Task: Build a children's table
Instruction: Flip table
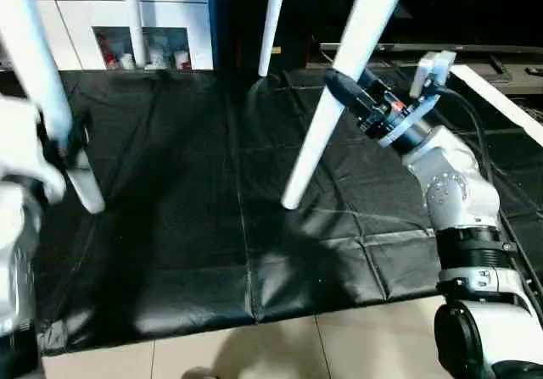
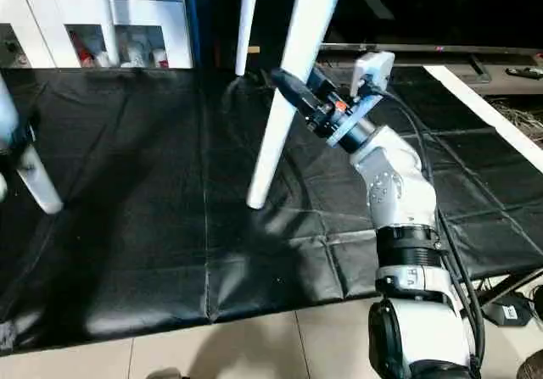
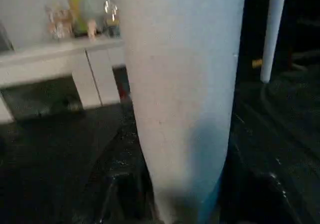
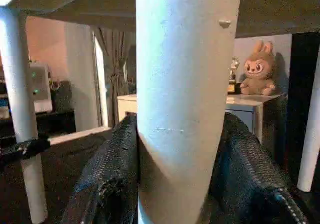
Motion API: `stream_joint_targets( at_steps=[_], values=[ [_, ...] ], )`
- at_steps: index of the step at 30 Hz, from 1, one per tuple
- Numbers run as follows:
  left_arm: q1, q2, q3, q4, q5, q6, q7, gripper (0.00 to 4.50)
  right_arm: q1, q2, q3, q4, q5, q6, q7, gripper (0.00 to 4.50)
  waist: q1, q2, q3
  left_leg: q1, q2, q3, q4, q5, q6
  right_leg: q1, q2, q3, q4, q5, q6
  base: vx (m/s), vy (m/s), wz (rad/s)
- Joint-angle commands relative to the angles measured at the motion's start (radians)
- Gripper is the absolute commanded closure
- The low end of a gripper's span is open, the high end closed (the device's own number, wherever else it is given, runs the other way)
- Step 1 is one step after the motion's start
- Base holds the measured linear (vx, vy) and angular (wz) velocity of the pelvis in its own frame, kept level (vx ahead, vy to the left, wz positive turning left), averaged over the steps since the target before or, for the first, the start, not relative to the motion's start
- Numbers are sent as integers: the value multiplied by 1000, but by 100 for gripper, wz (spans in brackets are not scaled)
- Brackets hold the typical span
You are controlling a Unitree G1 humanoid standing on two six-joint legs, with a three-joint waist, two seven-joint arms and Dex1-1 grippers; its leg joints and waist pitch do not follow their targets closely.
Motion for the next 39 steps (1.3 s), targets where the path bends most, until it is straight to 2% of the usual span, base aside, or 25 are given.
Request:
stream_joint_targets(
  at_steps=[1, 2, 3, 4, 8, 9, 10, 12, 13, 14, 15, 18, 19, 20, 22, 24, 25, 27, 28, 29, 30, 31, 33, 37, 39],
  values=[
    [51, -1, -153, -85, 23, 18, -59, 286, 11, 14, 117, -82, -12, 68, 20, 275, -10, 18, -58, 18, 4, 10, -79, -287, -10, 43, -60, 43, -85, -289, -140, 0, 0, 0],
    [56, -1, -153, -86, 24, 20, -59, 286, 14, 13, 121, -84, -17, 72, 17, 275, -10, 22, -54, 19, 5, 8, -82, -304, -13, 41, -59, 43, -87, -313, -131, 0, 0, 0],
    [72, 1, -155, -91, 28, 32, -63, 286, 28, 10, 138, -94, -34, 88, 8, 275, -11, 19, -53, 22, 5, 9, -82, -319, -15, 38, -57, 43, -90, -330, -125, 0, 0, 0],
    [81, 6, -156, -97, 32, 49, -64, 286, 43, 13, 153, -100, -47, 94, 0, 275, -11, 21, -52, 25, 4, 7, -85, -351, -21, 37, -59, 43, -94, -370, -114, 0, 0, 0],
    [91, 20, -160, -104, 16, 72, -83, 286, 57, 19, 167, -111, -63, 102, -23, 275, -16, 20, -44, 35, 0, 1, -90, -438, -30, 32, -61, 38, -111, -491, -76, 0, 0, 0],
    [92, 26, -163, -103, 16, 76, -87, 286, 60, 22, 169, -115, -66, 112, -37, 275, -21, 20, -41, 44, -2, -4, -92, -481, -34, 28, -61, 34, -122, -549, -52, 0, 0, 0],
    [91, 31, -161, -99, 14, 80, -87, 286, 61, 28, 169, -120, -67, 127, -52, 275, -23, 18, -41, 47, -3, -5, -92, -491, -34, 28, -61, 33, -126, -564, -47, 0, 0, 0],
    [82, 37, -150, -89, 8, 87, -84, 286, 63, 38, 168, -129, -65, 152, -72, 275, -27, 17, -45, 49, -3, -7, -95, -480, -33, 31, -60, 33, -127, -550, -44, 0, 0, 0],
    [80, 40, -146, -87, 3, 92, -83, 286, 65, 41, 168, -135, -64, 162, -79, 241, -30, 18, -45, 45, -3, -8, -97, -470, -34, 32, -59, 35, -124, -529, -50, 0, 0, 0],
    [78, 41, -139, -87, -5, 95, -81, 230, 67, 44, 167, -140, -65, 171, -89, 207, -32, 18, -44, 44, -2, -8, -98, -475, -34, 31, -58, 34, -124, -526, -51, 0, 0, 0],
    [78, 41, -139, -87, -5, 95, -81, 230, 67, 44, 167, -140, -65, 171, -89, 207, -35, 18, -45, 45, -3, -9, -97, -481, -35, 31, -59, 34, -124, -524, -54, 0, 0, 0],
    [89, 53, -106, -112, -30, 119, -75, 211, 84, 46, 176, -156, -85, 179, -112, 185, -40, 16, -51, 36, -2, -10, -98, -454, -35, 38, -61, 37, -116, -489, -59, 0, 0, 0],
    [100, 62, -99, -128, -35, 131, -78, 211, 93, 43, 185, -157, -99, 157, -103, 185, -36, 16, -54, 33, 2, -8, -98, -419, -36, 38, -62, 40, -110, -438, -74, 0, 0, 0],
    [114, 69, -87, -151, -48, 150, -83, 191, 107, 38, 194, -158, -112, 133, -93, 171, -35, 16, -54, 31, 3, -5, -97, -398, -36, 39, -60, 42, -104, -396, -90, 0, 0, 0],
    [148, 79, -61, -196, -69, 175, -87, 169, 128, 35, 197, -175, -105, 134, -83, 149, -33, 18, -54, 31, 4, -2, -98, -378, -33, 39, -57, 43, -99, -345, -110, 0, 0, 0],
    [174, 85, -42, -219, -76, 180, -91, 160, 140, 37, 195, -189, -99, 137, -85, 138, -34, 16, -58, 22, 4, -1, -97, -327, -31, 50, -58, 44, -89, -271, -127, 0, 0, 0],
    [211, 91, -16, -246, -79, 182, -93, 145, 161, 39, 195, -213, -91, 143, -86, 126, -34, 15, -60, 24, 4, 4, -94, -282, -24, 48, -54, 45, -84, -198, -138, 0, 0, 0],
    [276, 84, 38, -279, -105, 153, -116, 126, 209, 42, 198, -262, -84, 147, -89, 107, -32, 8, -62, 20, 3, 6, -93, -249, -18, 55, -54, 46, -81, -162, -144, 28, -1, 0],
    [303, 77, 60, -292, -121, 136, -130, 125, 232, 45, 198, -283, -78, 146, -90, 102, -32, 7, -60, 15, 3, 8, -93, -209, -11, 59, -55, 47, -79, -120, -142, 56, -1, 0],
    [347, 74, 82, -312, -138, 122, -155, 122, 261, 55, 191, -307, -70, 143, -106, 94, -32, 8, -62, 18, 3, 10, -92, -192, -7, 57, -53, 47, -77, -100, -143, 64, -2, 0],
    [374, 69, 93, -326, -149, 116, -169, 122, 281, 62, 187, -323, -66, 140, -117, 94, -31, 8, -61, 19, 4, 10, -92, -187, -7, 56, -54, 48, -75, -93, -146, 56, -1, 0],
    [419, 50, 116, -351, -174, 107, -188, 115, 324, 71, 186, -355, -63, 125, -131, 82, -31, 3, -61, 16, 3, 11, -93, -174, -6, 61, -55, 48, -74, -90, -145, 56, -1, 0],
    [448, 23, 138, -367, -199, 94, -194, 100, 368, 80, 188, -387, -64, 103, -137, 69, -31, 5, -58, 21, 6, 13, -94, -186, -5, 57, -53, 49, -77, -95, -143, 0, 0, 0],
    [479, -29, 166, -396, -238, 80, -182, 71, 431, 96, 188, -436, -59, 84, -166, 40, -30, 6, -51, 24, 7, 12, -101, -260, -10, 55, -56, 51, -89, -207, -115, 0, 0, 0],
    [488, -61, 167, -390, -233, 53, -161, 44, 470, 82, 215, -434, -112, 43, -182, 16, -30, 7, -47, 25, 8, 11, -103, -288, -14, 52, -58, 52, -96, -254, -100, 0, 0, 0]
  ],
)
